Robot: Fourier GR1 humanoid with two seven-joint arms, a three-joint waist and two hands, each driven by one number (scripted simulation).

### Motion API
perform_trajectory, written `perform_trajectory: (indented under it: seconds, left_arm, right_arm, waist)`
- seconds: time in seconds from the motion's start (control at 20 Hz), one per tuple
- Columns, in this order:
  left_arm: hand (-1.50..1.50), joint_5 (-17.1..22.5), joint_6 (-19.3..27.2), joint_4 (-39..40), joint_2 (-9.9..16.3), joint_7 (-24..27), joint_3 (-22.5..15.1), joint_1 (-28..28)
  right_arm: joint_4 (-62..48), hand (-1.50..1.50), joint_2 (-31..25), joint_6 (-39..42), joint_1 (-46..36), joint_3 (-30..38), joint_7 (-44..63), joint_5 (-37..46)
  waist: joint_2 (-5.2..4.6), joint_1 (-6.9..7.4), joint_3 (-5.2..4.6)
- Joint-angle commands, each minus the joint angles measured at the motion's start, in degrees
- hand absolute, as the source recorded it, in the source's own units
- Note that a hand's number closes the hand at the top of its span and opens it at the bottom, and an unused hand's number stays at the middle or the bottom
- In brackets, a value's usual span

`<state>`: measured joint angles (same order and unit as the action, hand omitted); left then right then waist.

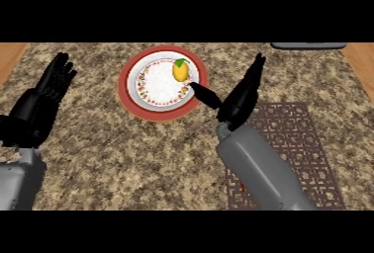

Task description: Pick the lemon from the placemat and place it in the plate

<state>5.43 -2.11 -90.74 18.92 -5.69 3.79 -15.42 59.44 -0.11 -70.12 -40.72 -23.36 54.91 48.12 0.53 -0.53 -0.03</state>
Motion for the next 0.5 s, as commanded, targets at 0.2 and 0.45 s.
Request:
perform_trajectory:
  seconds: [0.2,0.45]
  left_arm:
    - [0.0,-1.3,0.1,-2.2,-0.8,-0.3,0.2,2.9]
    - [0.0,-0.6,-0.4,-5.4,-1.0,-3.9,0.6,1.5]
  right_arm:
    - [24.7,-1.5,0.1,7.9,20.2,-2.7,6.8,15.0]
    - [32.2,-1.5,0.1,14.8,25.7,0.1,6.9,21.6]
  waist:
    - [-0.05,-0.66,-0.03]
    - [-0.29,0.1,0.01]
